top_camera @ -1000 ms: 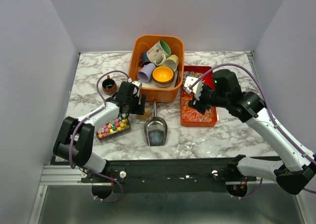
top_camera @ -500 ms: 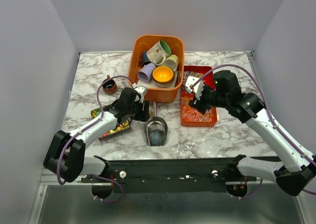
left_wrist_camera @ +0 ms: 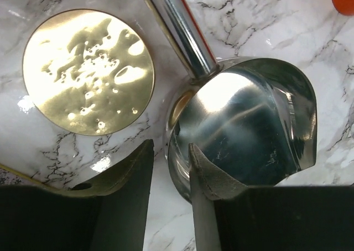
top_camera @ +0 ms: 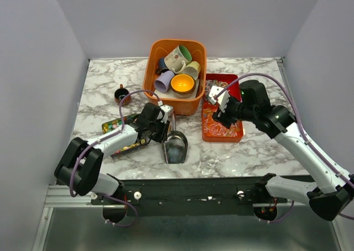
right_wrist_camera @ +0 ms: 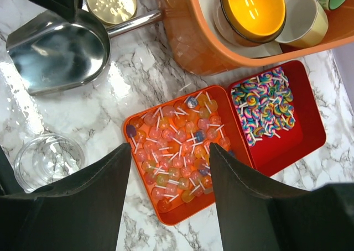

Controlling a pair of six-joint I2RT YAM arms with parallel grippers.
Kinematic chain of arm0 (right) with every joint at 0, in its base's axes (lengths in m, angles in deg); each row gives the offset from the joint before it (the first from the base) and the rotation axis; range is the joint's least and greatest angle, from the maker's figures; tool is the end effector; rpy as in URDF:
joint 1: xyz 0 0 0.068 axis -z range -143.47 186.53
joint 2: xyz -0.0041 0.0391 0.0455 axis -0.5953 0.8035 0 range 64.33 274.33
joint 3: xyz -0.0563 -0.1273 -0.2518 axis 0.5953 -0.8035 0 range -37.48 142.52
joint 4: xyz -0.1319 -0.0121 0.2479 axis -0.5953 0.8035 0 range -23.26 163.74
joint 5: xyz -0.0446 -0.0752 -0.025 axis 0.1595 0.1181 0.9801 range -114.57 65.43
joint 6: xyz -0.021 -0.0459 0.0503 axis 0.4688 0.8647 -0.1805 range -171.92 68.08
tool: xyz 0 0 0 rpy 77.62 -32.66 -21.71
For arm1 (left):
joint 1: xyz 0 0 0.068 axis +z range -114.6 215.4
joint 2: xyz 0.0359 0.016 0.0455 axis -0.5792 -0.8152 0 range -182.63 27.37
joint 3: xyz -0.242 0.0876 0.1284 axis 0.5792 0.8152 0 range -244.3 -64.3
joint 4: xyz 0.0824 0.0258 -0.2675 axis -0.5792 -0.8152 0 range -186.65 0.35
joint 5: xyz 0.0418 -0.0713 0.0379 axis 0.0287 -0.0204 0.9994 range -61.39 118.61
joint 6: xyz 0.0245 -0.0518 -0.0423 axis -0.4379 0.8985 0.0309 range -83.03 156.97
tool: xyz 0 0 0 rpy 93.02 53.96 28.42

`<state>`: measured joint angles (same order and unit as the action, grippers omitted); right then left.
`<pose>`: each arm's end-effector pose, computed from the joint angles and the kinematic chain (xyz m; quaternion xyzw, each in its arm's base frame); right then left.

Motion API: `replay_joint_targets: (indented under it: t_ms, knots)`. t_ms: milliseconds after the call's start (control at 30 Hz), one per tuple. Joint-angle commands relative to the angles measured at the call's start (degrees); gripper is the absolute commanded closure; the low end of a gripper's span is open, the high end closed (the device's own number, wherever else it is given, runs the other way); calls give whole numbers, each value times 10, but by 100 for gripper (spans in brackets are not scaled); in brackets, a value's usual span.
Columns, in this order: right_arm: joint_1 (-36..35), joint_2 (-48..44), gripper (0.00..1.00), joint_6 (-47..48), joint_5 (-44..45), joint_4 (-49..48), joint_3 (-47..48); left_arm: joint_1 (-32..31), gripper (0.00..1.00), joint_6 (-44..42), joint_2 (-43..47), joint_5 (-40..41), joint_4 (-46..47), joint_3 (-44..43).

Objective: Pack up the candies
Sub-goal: Pick up the spatula from the center of the board, then place the spatula at the center of the board.

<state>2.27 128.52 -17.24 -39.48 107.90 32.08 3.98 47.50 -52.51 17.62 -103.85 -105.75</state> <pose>0.2092 0.1607 0.3732 -0.5483 0.6942 0.1139 0.4522 0.2470 -0.1640 0.1657 0.2011 0.9217 -0.1989 0.2653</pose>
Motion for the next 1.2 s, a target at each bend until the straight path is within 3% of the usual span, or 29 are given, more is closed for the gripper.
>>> replay_joint_targets:
  t_ms: [0,100,167,433,567,733,867,1167]
  knots:
    - [9,-19,35,-1,-9,-13,-11,-13,72,-16,-19,-15,-15,-25]
    - [16,-24,35,0,-6,-11,-8,-16,94,-16,-9,-12,-24,-21]
    - [23,-27,35,-2,-4,-9,-7,-16,100,-23,2,-11,-42,-23]
    - [90,-36,35,-48,5,-16,20,-20,100,-87,84,-41,-140,-122]
    - [139,-53,34,-85,87,-69,12,-29,100,-130,83,-113,-130,-201]
    - [269,-61,22,-195,280,-142,13,-101,100,-198,-15,-150,-131,-343]
    - [361,-55,21,-251,275,-115,42,-162,100,-219,-101,-158,-144,-434]
    - [425,-109,20,-265,311,-121,56,-277,100,-230,-258,-148,-113,-542]
